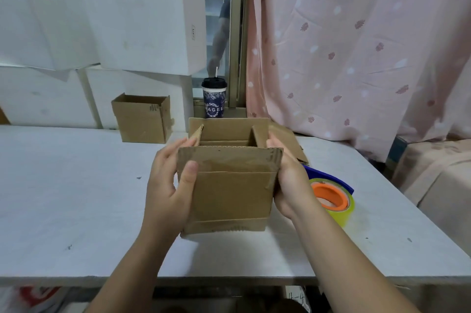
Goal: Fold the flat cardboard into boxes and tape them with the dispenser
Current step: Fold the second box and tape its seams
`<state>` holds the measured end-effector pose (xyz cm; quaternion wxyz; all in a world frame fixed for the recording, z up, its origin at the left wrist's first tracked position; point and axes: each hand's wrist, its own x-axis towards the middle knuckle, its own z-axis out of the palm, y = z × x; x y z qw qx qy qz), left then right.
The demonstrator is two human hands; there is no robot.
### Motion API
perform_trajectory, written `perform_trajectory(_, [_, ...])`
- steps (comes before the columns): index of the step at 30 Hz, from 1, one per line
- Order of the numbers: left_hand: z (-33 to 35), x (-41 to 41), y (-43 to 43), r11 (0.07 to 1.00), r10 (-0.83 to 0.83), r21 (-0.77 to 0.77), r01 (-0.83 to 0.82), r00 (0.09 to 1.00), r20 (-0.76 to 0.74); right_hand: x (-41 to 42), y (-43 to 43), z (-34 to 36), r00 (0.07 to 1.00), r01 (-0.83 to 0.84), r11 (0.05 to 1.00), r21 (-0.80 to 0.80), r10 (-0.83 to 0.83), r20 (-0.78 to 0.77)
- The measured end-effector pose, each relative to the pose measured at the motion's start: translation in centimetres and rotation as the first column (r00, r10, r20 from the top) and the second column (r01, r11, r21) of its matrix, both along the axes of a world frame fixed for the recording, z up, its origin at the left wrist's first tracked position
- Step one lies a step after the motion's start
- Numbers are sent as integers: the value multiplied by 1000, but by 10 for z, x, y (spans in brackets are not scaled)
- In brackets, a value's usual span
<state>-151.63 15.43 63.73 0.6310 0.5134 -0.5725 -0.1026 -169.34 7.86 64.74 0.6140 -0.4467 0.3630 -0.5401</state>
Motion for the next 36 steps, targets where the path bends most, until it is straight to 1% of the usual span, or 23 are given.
perform_trajectory(1, [2,2,2,1000,-4,-16,5,998,56,-1,1,4,999,-40,999,27,39,19])
perform_trajectory(3, [5,6,5,1000,-15,-14,17,994,104,-2,-1,10,996,-89,995,47,90,-16])
perform_trajectory(6, [11,8,9,998,-48,31,46,997,68,-1,0,16,990,-110,993,42,114,-83])
perform_trajectory(8, [18,5,8,994,-76,76,77,997,-11,-1,0,18,991,-117,993,28,119,-65])
perform_trajectory(11, [24,4,1,976,-97,181,125,983,-154,1,2,19,996,-87,996,0,87,15])
perform_trajectory(12, [24,4,-2,971,-107,190,147,972,-208,3,4,19,997,-74,997,-11,74,35])
perform_trajectory(14, [21,5,-5,973,-130,139,186,932,-339,8,5,17,997,-49,998,-27,51,62])
perform_trajectory(15, [20,5,-5,974,-144,108,199,913,-383,10,7,16,996,-34,999,-18,36,84])
perform_trajectory(16, [19,7,-5,975,-155,83,204,905,-396,11,8,16,995,-27,1000,-4,27,94])
perform_trajectory(18, [19,7,-3,980,-145,78,182,926,-349,12,10,15,997,-23,1000,-13,24,71])
perform_trajectory(20, [20,8,-5,986,-91,110,126,954,-285,11,12,14,1000,-14,999,-48,14,9])
perform_trajectory(23, [23,5,-4,978,6,200,52,960,-281,11,14,19,991,30,998,-53,-37,-132])
perform_trajectory(24, [24,3,-3,975,39,222,17,969,-244,11,15,22,982,45,998,-55,-54,-180])
perform_trajectory(26, [28,-4,-1,965,119,245,-94,989,-88,13,17,27,964,80,995,-65,-93,-248])
perform_trajectory(28, [31,-12,1,950,199,239,-201,979,34,18,21,27,957,119,989,-91,-139,-254])
perform_trajectory(29, [31,-14,2,945,231,226,-237,972,54,21,23,26,957,150,981,-120,-175,-232])
perform_trajectory(30, [30,-16,3,946,255,195,-258,966,41,22,26,25,956,190,968,-163,-221,-195])
perform_trajectory(31, [30,-17,3,952,267,154,-264,964,-4,24,29,25,949,235,947,-219,-273,-159])
perform_trajectory(32, [30,-17,4,961,263,110,-254,962,-75,25,33,25,937,275,918,-287,-323,-135])
perform_trajectory(34, [30,-15,5,981,196,54,-188,945,-260,28,42,26,908,307,838,-452,-400,-124])
perform_trajectory(35, [30,-14,3,986,165,48,-158,925,-341,30,47,27,893,305,779,-547,-434,-120])
perform_trajectory(36, [29,-13,1,988,152,61,-140,908,-390,33,53,29,880,297,704,-645,-464,-102])
